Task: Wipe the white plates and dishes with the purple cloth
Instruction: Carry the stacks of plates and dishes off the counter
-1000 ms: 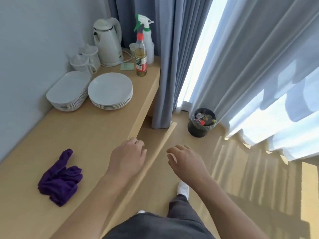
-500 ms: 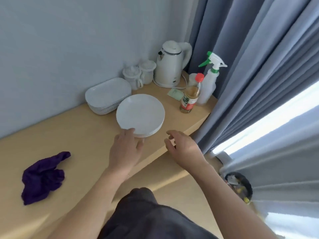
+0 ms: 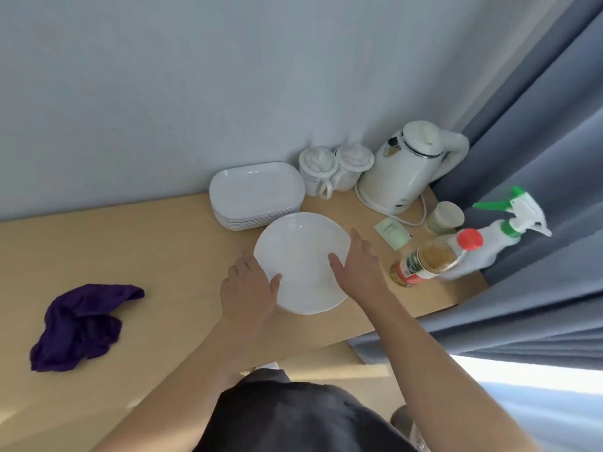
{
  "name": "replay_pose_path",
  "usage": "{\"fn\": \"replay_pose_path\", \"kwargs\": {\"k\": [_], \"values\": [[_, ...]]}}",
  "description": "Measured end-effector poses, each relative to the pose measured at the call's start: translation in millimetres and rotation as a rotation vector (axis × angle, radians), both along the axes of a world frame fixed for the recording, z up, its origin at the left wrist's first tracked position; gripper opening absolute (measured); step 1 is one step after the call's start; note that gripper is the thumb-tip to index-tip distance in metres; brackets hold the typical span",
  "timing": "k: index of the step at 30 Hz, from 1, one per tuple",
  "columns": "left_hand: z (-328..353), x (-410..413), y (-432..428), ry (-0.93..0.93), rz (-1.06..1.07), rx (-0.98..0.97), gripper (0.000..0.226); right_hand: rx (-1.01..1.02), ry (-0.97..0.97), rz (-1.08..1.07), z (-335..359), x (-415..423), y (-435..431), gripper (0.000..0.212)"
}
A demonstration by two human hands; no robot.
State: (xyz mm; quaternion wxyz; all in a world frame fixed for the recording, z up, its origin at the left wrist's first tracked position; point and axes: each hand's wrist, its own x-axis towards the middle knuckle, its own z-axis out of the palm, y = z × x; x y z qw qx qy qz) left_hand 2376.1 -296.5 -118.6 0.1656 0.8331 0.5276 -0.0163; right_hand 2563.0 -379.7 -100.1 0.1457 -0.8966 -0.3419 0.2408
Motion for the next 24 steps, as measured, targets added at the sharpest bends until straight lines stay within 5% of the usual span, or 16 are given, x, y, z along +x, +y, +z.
{"fn": "replay_pose_path", "kwargs": {"k": [12,24], "values": [[-12,15,-13,-0.410,0.335,-0.304,0.071,0.171,0.199,0.019,-20,24,8,0.056],[-7,32,-27,-0.326,0.654,-0.356,0.051,0.152,0.279,0.120,-19,43,8,0.052]]}}
